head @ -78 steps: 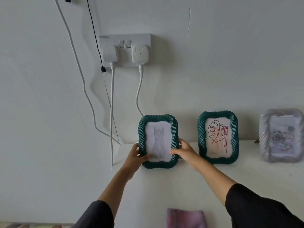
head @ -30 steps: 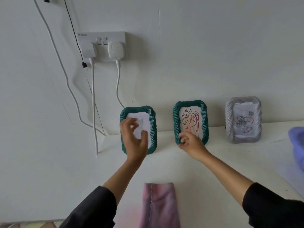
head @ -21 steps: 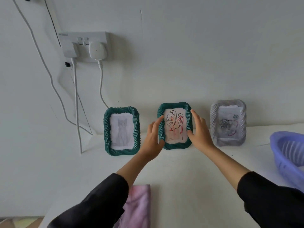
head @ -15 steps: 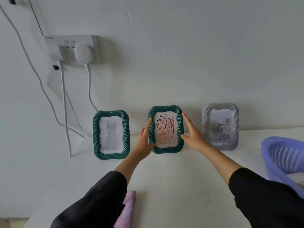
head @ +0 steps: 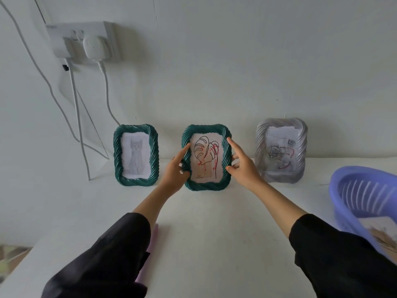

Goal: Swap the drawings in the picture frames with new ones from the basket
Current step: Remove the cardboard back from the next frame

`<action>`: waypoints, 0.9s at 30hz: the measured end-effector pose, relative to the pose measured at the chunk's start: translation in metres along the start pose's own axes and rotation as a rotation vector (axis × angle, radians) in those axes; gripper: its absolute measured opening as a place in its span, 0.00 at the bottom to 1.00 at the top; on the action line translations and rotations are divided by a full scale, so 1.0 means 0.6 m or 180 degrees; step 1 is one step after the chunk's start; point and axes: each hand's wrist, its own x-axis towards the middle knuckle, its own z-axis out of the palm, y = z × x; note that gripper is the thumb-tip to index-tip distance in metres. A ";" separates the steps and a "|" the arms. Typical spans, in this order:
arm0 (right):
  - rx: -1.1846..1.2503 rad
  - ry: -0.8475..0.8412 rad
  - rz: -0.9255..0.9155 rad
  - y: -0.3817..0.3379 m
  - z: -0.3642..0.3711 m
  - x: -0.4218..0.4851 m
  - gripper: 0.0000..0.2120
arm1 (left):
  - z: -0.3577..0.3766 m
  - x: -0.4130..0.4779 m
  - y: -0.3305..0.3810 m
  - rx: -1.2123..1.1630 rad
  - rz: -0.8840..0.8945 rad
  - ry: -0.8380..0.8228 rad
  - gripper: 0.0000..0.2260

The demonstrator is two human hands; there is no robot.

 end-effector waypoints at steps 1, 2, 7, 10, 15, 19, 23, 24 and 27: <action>0.0026 0.0014 -0.0025 -0.004 -0.002 -0.011 0.37 | 0.001 -0.010 0.003 -0.0056 -0.0017 0.0068 0.36; 0.0071 0.0034 -0.0045 -0.006 -0.004 -0.022 0.37 | 0.003 -0.021 0.009 -0.0122 -0.0041 0.0147 0.36; 0.0358 0.0262 -0.0173 -0.023 -0.017 -0.079 0.36 | 0.012 -0.084 0.041 -0.0361 -0.0039 0.0470 0.28; 0.0492 0.0336 -0.0158 -0.032 -0.025 -0.122 0.35 | 0.010 -0.120 0.050 -0.0457 -0.0025 0.0433 0.25; 0.0806 0.0489 0.0002 -0.049 -0.041 -0.177 0.31 | 0.008 -0.164 0.057 -0.0587 0.0064 0.0266 0.21; 0.0953 0.0435 0.0173 -0.091 -0.070 -0.210 0.30 | 0.012 -0.194 0.066 -0.0790 -0.0154 -0.0145 0.21; 0.0433 0.0164 0.0189 -0.147 -0.098 -0.225 0.28 | 0.030 -0.230 0.086 -0.0586 -0.0495 -0.0762 0.20; 0.0201 0.0079 0.0184 -0.162 -0.103 -0.229 0.28 | 0.035 -0.238 0.091 -0.0525 -0.0544 -0.0812 0.20; -0.0816 -0.0237 0.0244 -0.200 -0.105 -0.240 0.27 | 0.044 -0.254 0.111 -0.0570 -0.0575 -0.0750 0.20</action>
